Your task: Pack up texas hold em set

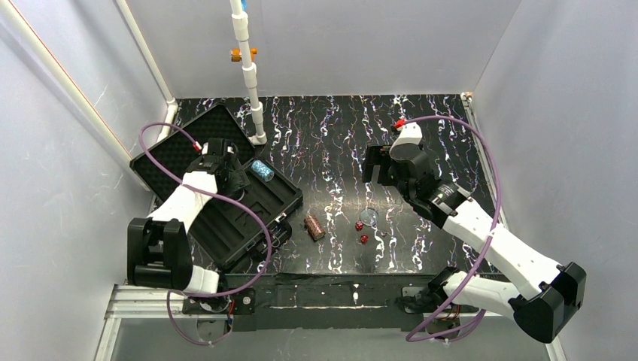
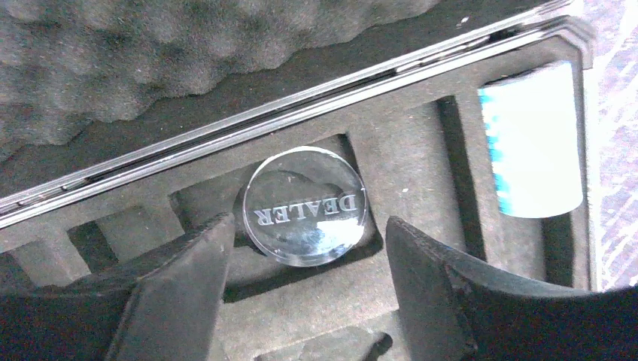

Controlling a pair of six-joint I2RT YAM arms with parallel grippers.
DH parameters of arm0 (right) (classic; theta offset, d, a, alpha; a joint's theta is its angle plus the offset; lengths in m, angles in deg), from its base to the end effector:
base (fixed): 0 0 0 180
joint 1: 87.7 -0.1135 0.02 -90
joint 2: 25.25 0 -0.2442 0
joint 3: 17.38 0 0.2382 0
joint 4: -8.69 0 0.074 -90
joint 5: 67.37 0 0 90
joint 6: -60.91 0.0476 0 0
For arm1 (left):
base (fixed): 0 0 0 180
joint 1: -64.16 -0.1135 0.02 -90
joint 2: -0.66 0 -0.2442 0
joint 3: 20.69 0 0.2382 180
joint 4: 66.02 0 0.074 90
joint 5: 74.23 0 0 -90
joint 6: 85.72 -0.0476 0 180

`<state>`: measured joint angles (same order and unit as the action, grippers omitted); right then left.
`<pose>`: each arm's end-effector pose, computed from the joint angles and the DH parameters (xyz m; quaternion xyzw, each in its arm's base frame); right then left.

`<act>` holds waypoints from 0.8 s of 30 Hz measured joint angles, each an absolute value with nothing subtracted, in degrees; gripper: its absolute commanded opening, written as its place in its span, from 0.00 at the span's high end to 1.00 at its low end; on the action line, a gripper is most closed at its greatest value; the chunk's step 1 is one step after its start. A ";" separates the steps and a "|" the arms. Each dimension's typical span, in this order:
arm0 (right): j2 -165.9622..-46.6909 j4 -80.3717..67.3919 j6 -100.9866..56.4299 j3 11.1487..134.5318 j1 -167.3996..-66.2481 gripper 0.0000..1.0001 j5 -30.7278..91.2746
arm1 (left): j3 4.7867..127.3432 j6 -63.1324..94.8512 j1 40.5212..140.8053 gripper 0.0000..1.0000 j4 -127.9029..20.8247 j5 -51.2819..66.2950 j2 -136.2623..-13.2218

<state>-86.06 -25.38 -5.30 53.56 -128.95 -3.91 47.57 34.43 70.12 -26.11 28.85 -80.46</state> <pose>0.1959 0.1435 0.3213 -0.0002 0.8255 0.1229 0.5508 0.2869 -0.0191 0.2059 -0.2328 0.9130 0.0043 0.3350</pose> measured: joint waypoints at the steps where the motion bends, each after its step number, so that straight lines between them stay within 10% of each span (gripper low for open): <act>1: -86.24 -25.38 -5.26 53.54 -128.95 0.01 -3.76 | 47.57 34.41 70.12 0.22 -26.11 28.78 -79.56; 24: -87.57 -27.96 -4.14 53.56 -128.95 0.02 -1.99 | 55.02 26.17 70.12 0.05 -14.31 27.52 -64.90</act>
<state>-87.57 -27.96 -4.14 53.56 -128.95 -1.99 55.02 26.17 70.12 -14.31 27.52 -64.90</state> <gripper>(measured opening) 0.983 0.850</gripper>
